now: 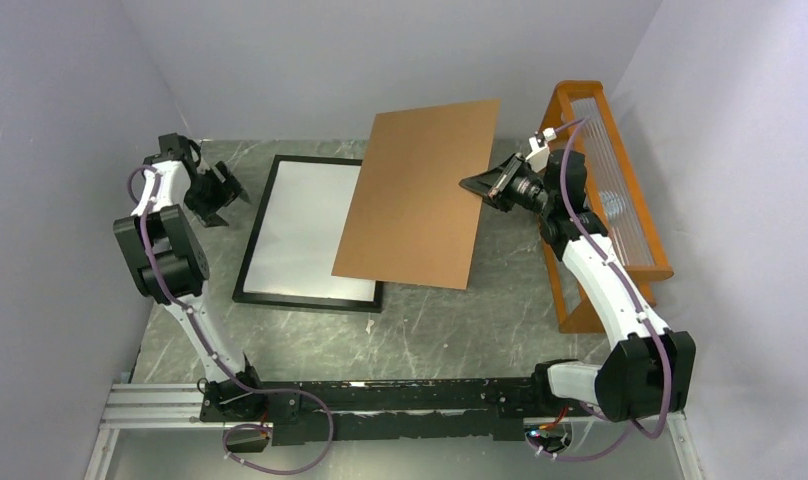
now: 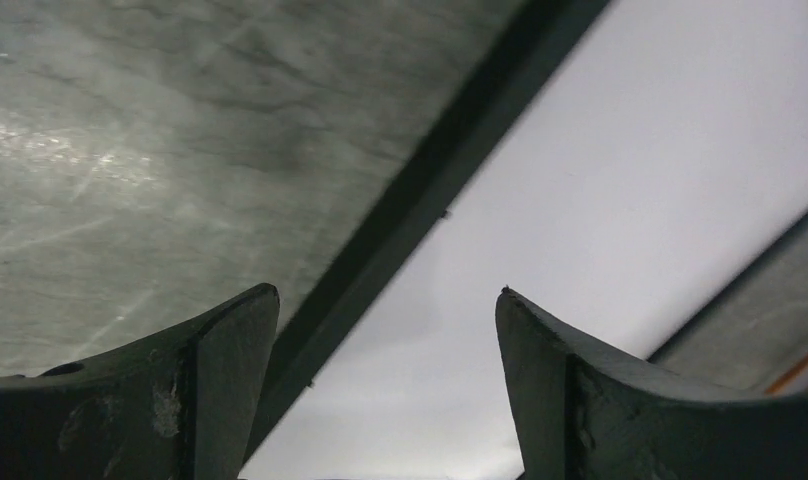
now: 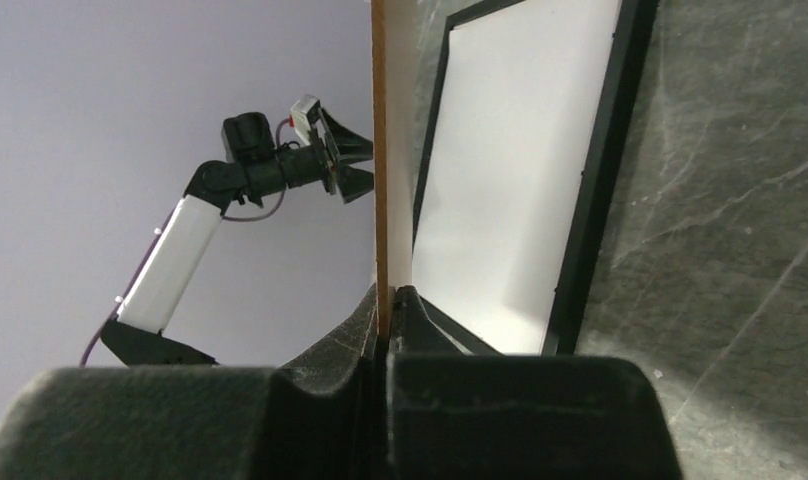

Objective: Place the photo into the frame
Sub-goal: Move the photo frame to the center of the board, then place the photo frame item in the photo frame.

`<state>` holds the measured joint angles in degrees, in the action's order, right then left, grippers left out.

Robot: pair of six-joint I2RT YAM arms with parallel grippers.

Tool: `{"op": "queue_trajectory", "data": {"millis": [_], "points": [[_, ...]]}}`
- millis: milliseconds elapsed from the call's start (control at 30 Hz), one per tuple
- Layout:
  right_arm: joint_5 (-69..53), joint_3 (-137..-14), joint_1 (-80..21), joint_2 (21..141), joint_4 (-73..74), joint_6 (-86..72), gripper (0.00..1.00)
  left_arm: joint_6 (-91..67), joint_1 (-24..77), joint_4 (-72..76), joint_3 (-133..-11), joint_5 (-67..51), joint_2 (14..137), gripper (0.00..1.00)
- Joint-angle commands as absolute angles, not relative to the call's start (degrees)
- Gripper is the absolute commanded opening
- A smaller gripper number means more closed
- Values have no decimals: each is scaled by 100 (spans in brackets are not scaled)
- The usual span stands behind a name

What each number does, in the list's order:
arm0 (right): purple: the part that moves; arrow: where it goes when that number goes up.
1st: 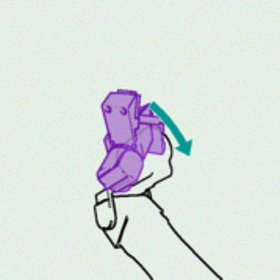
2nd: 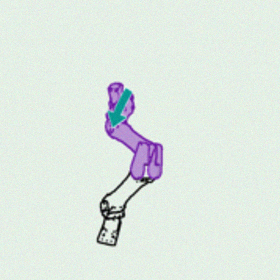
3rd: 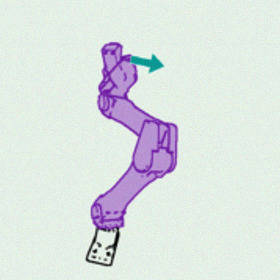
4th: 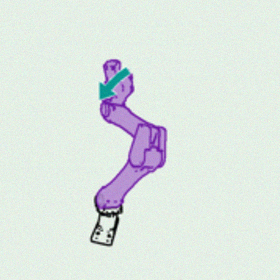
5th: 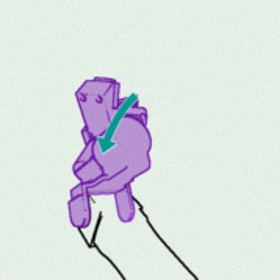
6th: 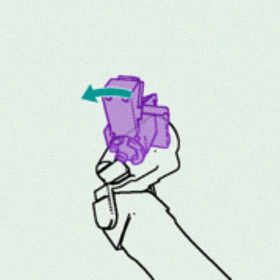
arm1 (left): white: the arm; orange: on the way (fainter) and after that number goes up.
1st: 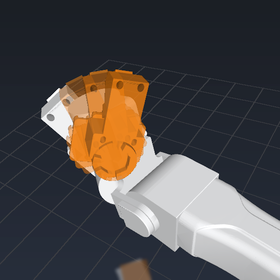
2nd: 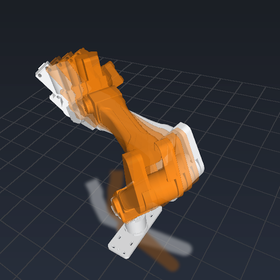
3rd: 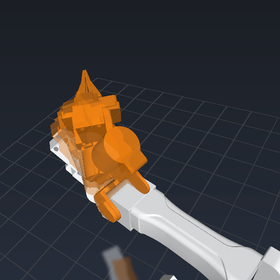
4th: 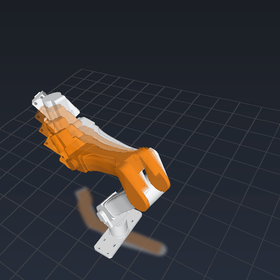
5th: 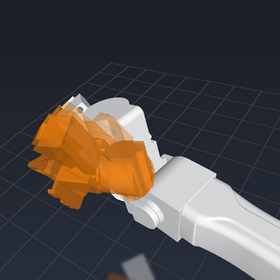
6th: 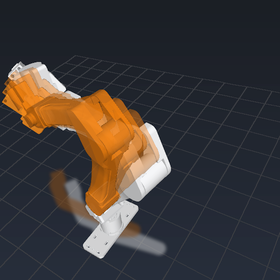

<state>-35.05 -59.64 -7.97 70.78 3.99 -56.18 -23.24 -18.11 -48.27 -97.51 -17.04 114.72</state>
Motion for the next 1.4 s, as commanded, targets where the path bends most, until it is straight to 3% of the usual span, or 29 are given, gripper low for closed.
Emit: {"op": "queue_trajectory", "data": {"millis": [0, 300, 700, 1367], "points": [[-3454, -6289, -777, 7145, -152, -5522, 0, -2182, -1931, -4632, -9837, -1467, 11644, 84], [-3464, -6516, -775, 7369, -145, -5392, 0, -2141, -1947, -4075, -9951, -2936, 12384, 70], [-3834, -6573, -780, 7763, -274, -5455, 0, -2329, -1728, -3693, -9198, -3768, 12423, 24], [-4258, -6280, -1191, 9012, -1505, -5949, 0, -2958, -840, -3382, -8367, -4121, 12025, 15]]}}
